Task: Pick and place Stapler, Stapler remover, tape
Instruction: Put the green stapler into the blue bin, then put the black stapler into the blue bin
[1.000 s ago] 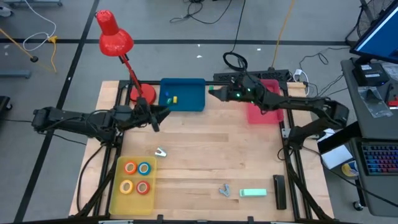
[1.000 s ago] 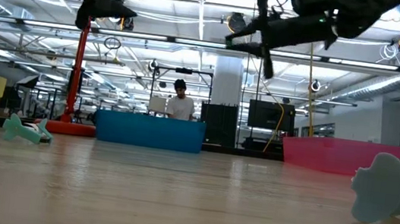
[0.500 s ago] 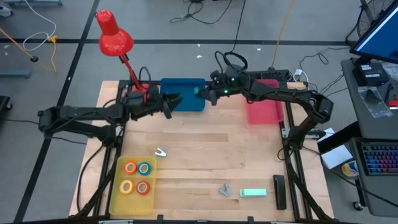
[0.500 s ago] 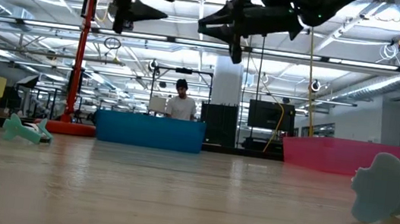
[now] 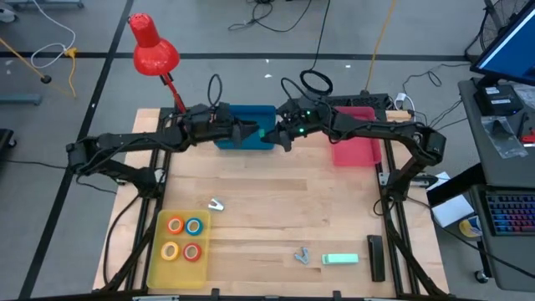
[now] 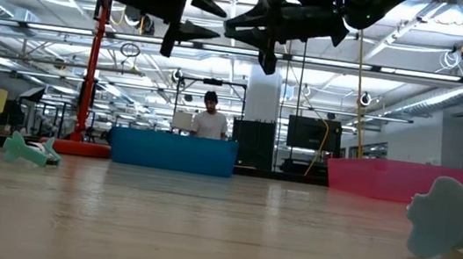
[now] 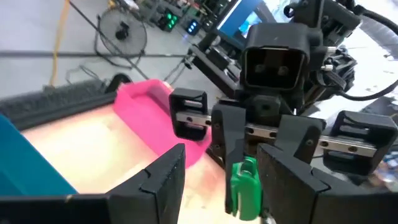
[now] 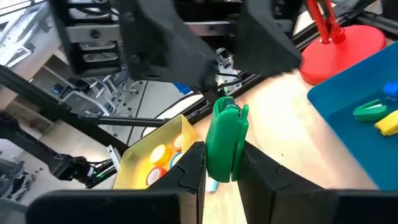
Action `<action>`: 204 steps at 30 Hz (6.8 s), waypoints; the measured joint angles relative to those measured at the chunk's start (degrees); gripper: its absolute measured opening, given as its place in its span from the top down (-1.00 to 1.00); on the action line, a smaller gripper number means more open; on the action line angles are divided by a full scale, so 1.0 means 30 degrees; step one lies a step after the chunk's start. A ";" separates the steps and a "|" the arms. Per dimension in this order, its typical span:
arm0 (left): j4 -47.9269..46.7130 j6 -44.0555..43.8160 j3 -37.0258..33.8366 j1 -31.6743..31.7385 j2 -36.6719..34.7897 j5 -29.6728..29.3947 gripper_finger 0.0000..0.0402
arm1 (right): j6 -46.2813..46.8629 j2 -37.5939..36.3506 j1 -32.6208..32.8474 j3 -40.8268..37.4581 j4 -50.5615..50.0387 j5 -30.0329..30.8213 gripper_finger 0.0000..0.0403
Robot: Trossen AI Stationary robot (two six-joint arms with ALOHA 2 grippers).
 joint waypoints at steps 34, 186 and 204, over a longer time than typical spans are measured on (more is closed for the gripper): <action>0.2365 -0.1352 0.0007 -0.0142 0.1160 0.1918 0.30 | 0.1554 0.0000 0.0182 0.0000 0.0998 0.1192 0.72; -1.2051 0.3131 -0.4000 -0.4397 -0.8778 -0.5275 0.16 | 1.6832 -1.6609 1.1884 -0.8390 -1.6755 0.8519 -0.02; -1.2045 0.4085 -0.4000 -0.4397 -0.8778 -0.5456 0.16 | 2.5206 -1.0623 1.5597 -0.3323 -2.3532 0.9202 -0.03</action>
